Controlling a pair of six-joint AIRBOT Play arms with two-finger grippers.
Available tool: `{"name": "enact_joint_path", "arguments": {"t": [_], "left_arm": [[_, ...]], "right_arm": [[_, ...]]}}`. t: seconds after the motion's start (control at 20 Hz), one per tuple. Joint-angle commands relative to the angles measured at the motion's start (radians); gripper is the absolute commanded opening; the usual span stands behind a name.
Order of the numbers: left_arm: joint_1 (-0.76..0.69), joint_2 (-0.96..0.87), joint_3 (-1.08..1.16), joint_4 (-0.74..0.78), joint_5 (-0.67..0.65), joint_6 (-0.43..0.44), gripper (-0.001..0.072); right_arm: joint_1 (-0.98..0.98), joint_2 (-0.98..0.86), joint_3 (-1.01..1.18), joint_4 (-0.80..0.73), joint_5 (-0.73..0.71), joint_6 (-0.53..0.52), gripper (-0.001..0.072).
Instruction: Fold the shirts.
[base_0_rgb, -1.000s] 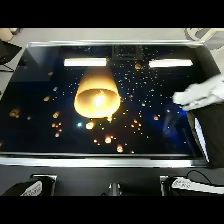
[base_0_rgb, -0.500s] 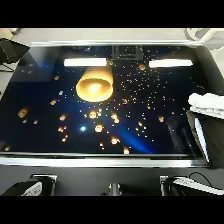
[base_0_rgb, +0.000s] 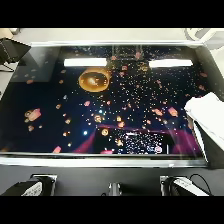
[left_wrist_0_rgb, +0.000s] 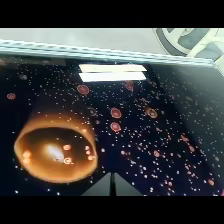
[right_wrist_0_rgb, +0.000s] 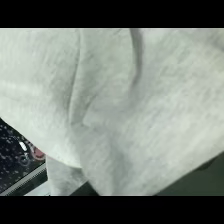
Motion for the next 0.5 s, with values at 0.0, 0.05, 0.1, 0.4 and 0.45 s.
{"name": "enact_joint_path", "arguments": {"t": [0.0,0.05,0.1,0.4,0.45], "left_arm": [[0.0,0.0,0.0,0.0,0.001,0.001,0.0028],[0.0,0.0,0.0,0.0,0.001,0.0,0.0028],[0.0,0.0,0.0,0.0,0.002,0.0,0.0028],[0.0,0.0,0.005,0.0,0.002,-0.003,0.0027],[0.0,0.0,0.009,0.001,0.006,-0.002,0.0026]], "right_arm": [[-0.002,0.046,-0.171,-0.092,-0.118,-0.003,0.0084],[-0.002,0.046,-0.17,-0.09,-0.132,-0.003,0.0267],[-0.002,0.046,-0.17,-0.082,-0.141,0.0,0.0554],[-0.002,0.046,0.097,0.004,-0.384,-0.09,0.0713],[-0.001,0.046,0.176,0.085,-0.469,-0.11,0.0711]]}}
